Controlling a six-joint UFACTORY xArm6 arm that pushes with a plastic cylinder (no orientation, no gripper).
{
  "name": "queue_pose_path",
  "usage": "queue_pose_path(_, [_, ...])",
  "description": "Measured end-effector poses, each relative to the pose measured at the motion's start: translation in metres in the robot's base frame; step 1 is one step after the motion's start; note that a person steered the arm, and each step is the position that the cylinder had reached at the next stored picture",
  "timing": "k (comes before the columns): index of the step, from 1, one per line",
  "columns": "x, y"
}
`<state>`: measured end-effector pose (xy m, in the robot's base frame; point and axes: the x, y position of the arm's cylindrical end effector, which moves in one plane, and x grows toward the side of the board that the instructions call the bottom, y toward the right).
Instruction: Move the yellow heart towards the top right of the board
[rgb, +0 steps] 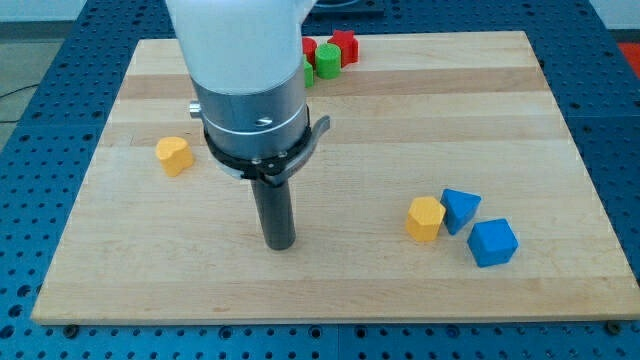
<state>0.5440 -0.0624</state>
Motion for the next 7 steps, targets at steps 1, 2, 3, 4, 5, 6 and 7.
queue_pose_path(1, [0.000, 0.000])
queue_pose_path(2, [0.010, -0.041])
queue_pose_path(3, [0.002, -0.141])
queue_pose_path(4, [-0.028, -0.214])
queue_pose_path(5, [-0.040, -0.242])
queue_pose_path(6, [-0.059, -0.217])
queue_pose_path(7, [-0.085, -0.199])
